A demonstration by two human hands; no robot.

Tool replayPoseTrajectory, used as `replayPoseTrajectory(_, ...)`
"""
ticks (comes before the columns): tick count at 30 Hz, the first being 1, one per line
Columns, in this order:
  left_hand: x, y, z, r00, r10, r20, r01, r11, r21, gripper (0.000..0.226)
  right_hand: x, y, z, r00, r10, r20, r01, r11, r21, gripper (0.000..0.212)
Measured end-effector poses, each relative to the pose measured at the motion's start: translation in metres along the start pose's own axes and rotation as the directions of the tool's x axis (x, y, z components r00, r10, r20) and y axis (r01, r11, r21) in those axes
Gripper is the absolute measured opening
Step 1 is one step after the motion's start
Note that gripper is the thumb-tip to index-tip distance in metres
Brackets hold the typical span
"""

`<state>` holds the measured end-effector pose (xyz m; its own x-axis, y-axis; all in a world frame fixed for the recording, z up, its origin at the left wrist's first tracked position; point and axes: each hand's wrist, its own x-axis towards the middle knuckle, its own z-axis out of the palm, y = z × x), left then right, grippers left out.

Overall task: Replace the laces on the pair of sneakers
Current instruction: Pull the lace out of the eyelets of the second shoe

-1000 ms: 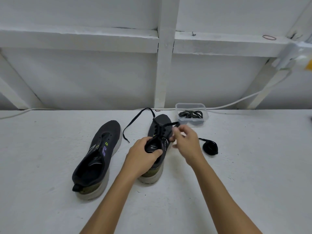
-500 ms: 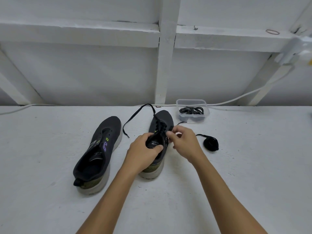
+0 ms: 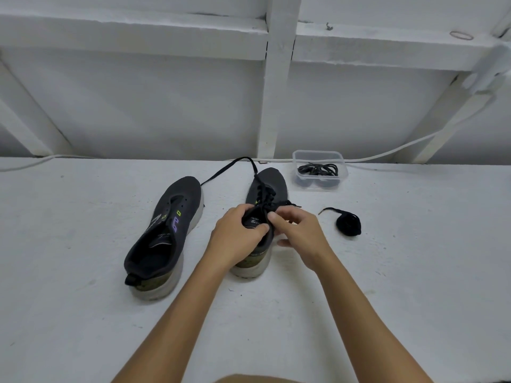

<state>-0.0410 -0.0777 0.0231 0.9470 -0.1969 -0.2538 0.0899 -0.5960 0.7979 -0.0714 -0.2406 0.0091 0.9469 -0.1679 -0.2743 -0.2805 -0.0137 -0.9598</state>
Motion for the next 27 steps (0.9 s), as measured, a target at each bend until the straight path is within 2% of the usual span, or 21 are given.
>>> replayPoseTrajectory(3,0.000,0.000,0.000,1.000,0.002,0.000,-0.002,1.000,0.003,0.048,0.003,-0.004,0.003,0.997,-0.060,-0.038,0.059,0.997,-0.047,0.008)
replayPoseTrajectory(4,0.000,0.000,0.000,1.000,-0.002,0.004,0.002,1.000,0.001,0.049,0.005,-0.007,0.003,0.992,-0.086,-0.095,0.081,0.995,-0.057,0.009)
replayPoseTrajectory(5,0.000,0.000,0.000,1.000,-0.006,0.008,0.006,1.000,-0.002,0.050,0.009,-0.011,0.002,0.973,-0.112,-0.202,0.107,0.994,-0.038,0.010)
replayPoseTrajectory(7,0.000,0.000,0.000,1.000,-0.014,0.018,0.014,1.000,-0.009,0.051,0.018,-0.019,-0.005,0.876,-0.124,-0.467,0.159,0.987,0.036,0.010)
replayPoseTrajectory(8,0.000,0.000,-0.001,1.000,-0.015,0.021,0.015,1.000,-0.010,0.052,0.021,-0.024,-0.011,0.830,-0.107,-0.547,0.168,0.984,0.062,0.009)
replayPoseTrajectory(9,0.000,-0.001,-0.001,1.000,-0.016,0.023,0.016,1.000,-0.011,0.052,0.022,-0.028,-0.016,0.824,-0.077,-0.561,0.146,0.986,0.079,0.009)
replayPoseTrajectory(10,0.000,-0.001,-0.001,1.000,-0.016,0.022,0.016,1.000,-0.012,0.052,0.022,-0.029,-0.021,0.855,-0.039,-0.517,0.096,0.992,0.084,0.009)
replayPoseTrajectory(12,0.000,0.000,-0.001,1.000,-0.018,0.018,0.018,1.000,-0.011,0.051,0.016,-0.027,-0.023,0.947,0.068,-0.315,-0.058,0.997,0.043,0.019)
replayPoseTrajectory(14,0.000,0.001,0.000,1.000,-0.017,0.008,0.017,1.000,-0.008,0.050,0.007,-0.022,-0.018,0.980,0.178,-0.088,-0.183,0.981,-0.056,0.030)
replayPoseTrajectory(15,0.000,0.001,0.000,1.000,-0.014,0.003,0.014,1.000,-0.006,0.049,0.003,-0.019,-0.013,0.979,0.204,-0.007,-0.204,0.976,-0.082,0.032)
replayPoseTrajectory(17,0.000,0.001,0.000,1.000,-0.008,-0.003,0.008,1.000,-0.001,0.048,-0.001,-0.012,-0.005,0.983,0.174,0.055,-0.171,0.984,-0.044,0.026)
replayPoseTrajectory(20,-0.001,0.000,0.000,1.000,-0.003,-0.008,0.003,1.000,0.002,0.048,0.003,-0.008,0.002,0.998,0.057,0.014,-0.056,0.997,-0.049,0.020)
replayPoseTrajectory(22,-0.002,0.000,0.000,1.000,-0.007,-0.002,0.007,1.000,-0.001,0.049,0.012,-0.011,-0.001,0.992,-0.007,-0.127,0.007,1.000,0.000,0.016)
replayPoseTrajectory(24,-0.002,-0.001,-0.001,1.000,-0.013,0.013,0.013,1.000,-0.006,0.049,0.022,-0.022,-0.016,0.925,0.012,-0.380,0.052,0.986,0.160,0.014)
replayPoseTrajectory(25,-0.003,-0.001,-0.001,1.000,-0.014,0.018,0.014,1.000,-0.008,0.050,0.026,-0.028,-0.025,0.890,0.037,-0.454,0.068,0.975,0.213,0.015)
replayPoseTrajectory(27,-0.002,0.000,-0.001,1.000,-0.014,0.020,0.014,1.000,-0.006,0.050,0.026,-0.034,-0.038,0.899,0.060,-0.434,0.010,0.987,0.158,0.018)
